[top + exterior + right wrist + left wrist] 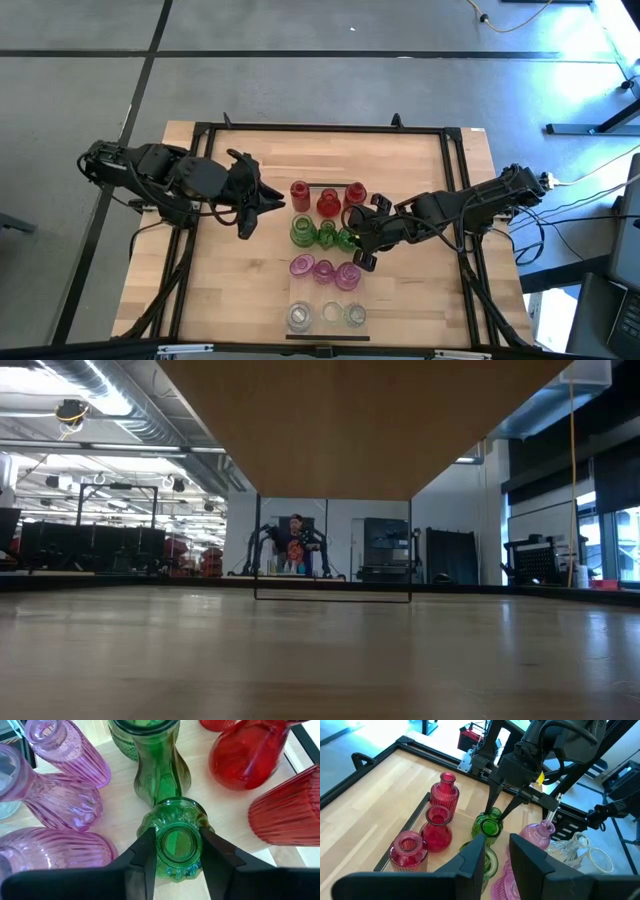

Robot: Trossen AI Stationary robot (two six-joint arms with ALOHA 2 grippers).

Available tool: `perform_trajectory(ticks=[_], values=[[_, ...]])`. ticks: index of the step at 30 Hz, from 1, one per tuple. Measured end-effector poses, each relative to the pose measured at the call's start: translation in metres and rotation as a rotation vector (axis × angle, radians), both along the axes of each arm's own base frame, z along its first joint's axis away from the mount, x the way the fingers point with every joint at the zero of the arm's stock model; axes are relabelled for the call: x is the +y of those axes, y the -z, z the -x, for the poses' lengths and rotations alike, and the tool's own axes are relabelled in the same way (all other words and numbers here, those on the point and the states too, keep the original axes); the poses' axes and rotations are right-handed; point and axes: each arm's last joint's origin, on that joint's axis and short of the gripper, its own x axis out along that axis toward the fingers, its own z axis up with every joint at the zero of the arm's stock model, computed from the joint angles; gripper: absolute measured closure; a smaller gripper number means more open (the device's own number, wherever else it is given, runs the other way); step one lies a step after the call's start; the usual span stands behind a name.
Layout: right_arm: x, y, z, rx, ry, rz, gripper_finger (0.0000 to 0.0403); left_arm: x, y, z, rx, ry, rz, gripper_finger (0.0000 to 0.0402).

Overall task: Sort vases onto shelf
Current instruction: Put the green vase on the shelf aligned with the other green vases, then return to Home Position

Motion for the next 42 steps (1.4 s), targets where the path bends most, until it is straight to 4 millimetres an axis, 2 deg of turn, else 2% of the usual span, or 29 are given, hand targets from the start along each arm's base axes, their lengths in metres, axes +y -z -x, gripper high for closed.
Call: perform_trajectory(ticks=[8,15,17,22,25,28,31,33,36,38,40,42], values=[[-0.001,0.000,0.000,-0.003,0.010,0.015,0.0238,0.000,0.000,0.000,0.000,0.000,0.000,0.0319],[-0.002,-0.005,0.003,-0.015,0.010,0.007,0.0222,-0.002,0.000,0.000,0.001,0.008,0.001,0.0319],[-0.002,-0.016,0.005,-0.045,-0.008,-0.008,0.0222,-0.002,0.000,0.001,-0.002,0.000,-0.004,0.0319],[-0.008,-0.063,0.019,-0.156,0.018,0.043,0.0221,-0.002,-0.008,0.008,-0.057,-0.018,-0.027,0.0319],[-0.012,-0.093,0.036,-0.244,0.054,0.120,0.0221,0.001,-0.014,0.016,-0.095,-0.007,-0.048,0.0319],[-0.019,-0.121,0.063,-0.381,0.155,0.209,0.0221,0.006,-0.022,0.028,-0.127,0.005,-0.109,0.0319],[-0.024,-0.139,0.097,-0.501,0.253,0.262,0.0221,0.015,-0.033,0.050,-0.178,-0.042,-0.191,0.0319],[-0.026,-0.145,0.120,-0.585,0.319,0.296,0.0221,0.022,-0.042,0.071,-0.229,-0.075,-0.215,0.0319],[-0.030,-0.143,0.151,-0.705,0.384,0.294,0.0221,0.032,-0.049,0.100,-0.306,-0.099,-0.244,0.0319],[-0.033,-0.134,0.166,-0.780,0.417,0.263,0.0221,0.038,-0.047,0.116,-0.359,-0.108,-0.262,0.0319],[-0.035,-0.118,0.175,-0.841,0.433,0.240,0.0221,0.041,-0.038,0.124,-0.418,-0.119,-0.267,0.0319],[-0.037,-0.098,0.179,-0.895,0.438,0.229,0.0221,0.043,-0.021,0.127,-0.458,-0.125,-0.269,0.0319]])
